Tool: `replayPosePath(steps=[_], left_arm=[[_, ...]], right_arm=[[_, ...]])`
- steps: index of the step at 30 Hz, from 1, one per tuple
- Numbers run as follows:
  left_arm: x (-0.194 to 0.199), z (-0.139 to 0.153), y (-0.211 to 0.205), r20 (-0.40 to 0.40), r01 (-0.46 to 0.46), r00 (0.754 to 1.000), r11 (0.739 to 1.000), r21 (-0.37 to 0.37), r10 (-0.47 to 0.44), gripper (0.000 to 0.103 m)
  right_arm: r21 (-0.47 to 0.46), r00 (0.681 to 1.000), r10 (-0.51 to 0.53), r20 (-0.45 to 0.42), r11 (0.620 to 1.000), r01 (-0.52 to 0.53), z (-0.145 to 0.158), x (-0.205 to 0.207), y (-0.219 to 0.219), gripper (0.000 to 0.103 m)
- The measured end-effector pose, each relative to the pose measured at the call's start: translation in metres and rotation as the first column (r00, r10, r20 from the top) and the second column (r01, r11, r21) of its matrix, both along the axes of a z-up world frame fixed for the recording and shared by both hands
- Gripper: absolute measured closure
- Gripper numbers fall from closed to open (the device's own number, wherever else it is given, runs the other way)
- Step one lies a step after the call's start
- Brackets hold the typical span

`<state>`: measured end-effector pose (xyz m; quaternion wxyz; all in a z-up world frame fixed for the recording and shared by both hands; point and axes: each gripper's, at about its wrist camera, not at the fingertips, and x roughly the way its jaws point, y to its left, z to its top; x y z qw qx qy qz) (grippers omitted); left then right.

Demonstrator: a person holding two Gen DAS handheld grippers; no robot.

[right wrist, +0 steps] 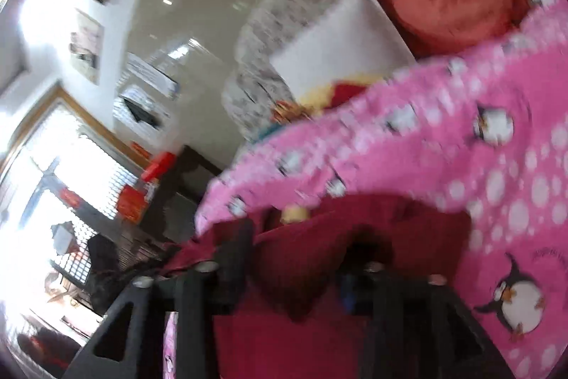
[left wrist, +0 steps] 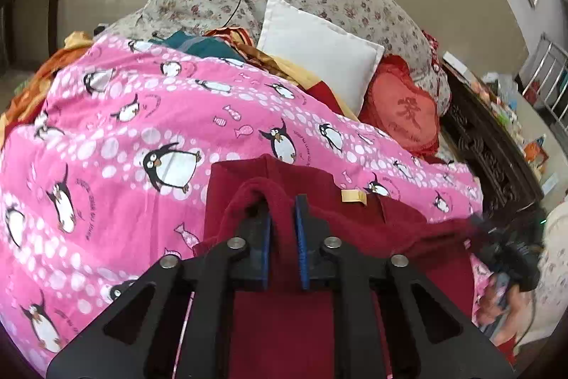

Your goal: Fold small clothes

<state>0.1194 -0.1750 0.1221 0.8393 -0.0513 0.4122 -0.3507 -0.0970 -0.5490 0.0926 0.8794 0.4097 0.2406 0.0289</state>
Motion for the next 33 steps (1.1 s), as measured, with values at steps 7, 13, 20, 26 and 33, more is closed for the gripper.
replayPosePath(steps=[7, 13, 20, 26, 33], left_arm=[[-0.004, 0.013, -0.007, -0.021, 0.001, 1.000, 1.000, 0.007, -0.001, 0.034], [-0.001, 0.025, 0.002, -0.019, -0.031, 0.999, 0.998, -0.049, 0.031, 0.028], [-0.023, 0.010, -0.019, 0.058, 0.016, 0.998, 0.998, 0.056, -0.019, 0.028], [0.038, -0.032, -0.031, -0.040, -0.142, 0.988, 0.982, 0.127, 0.148, 0.028], [0.059, -0.044, -0.025, -0.127, -0.152, 0.978, 0.983, 0.106, 0.165, 0.026]], right_arm=[[-0.071, 0.993, -0.081, -0.083, 0.995, 0.075, 0.022, -0.020, 0.003, 0.054], [-0.161, 0.992, -0.061, -0.112, 0.986, 0.042, 0.030, -0.016, 0.020, 0.054], [-0.369, 0.979, -0.035, -0.201, 0.928, -0.042, 0.025, 0.033, 0.054, 0.056], [-0.305, 0.914, -0.120, -0.388, 0.952, -0.005, -0.031, 0.086, 0.016, 0.058], [-0.252, 0.924, -0.116, -0.365, 0.968, 0.022, -0.031, 0.078, 0.005, 0.058]])
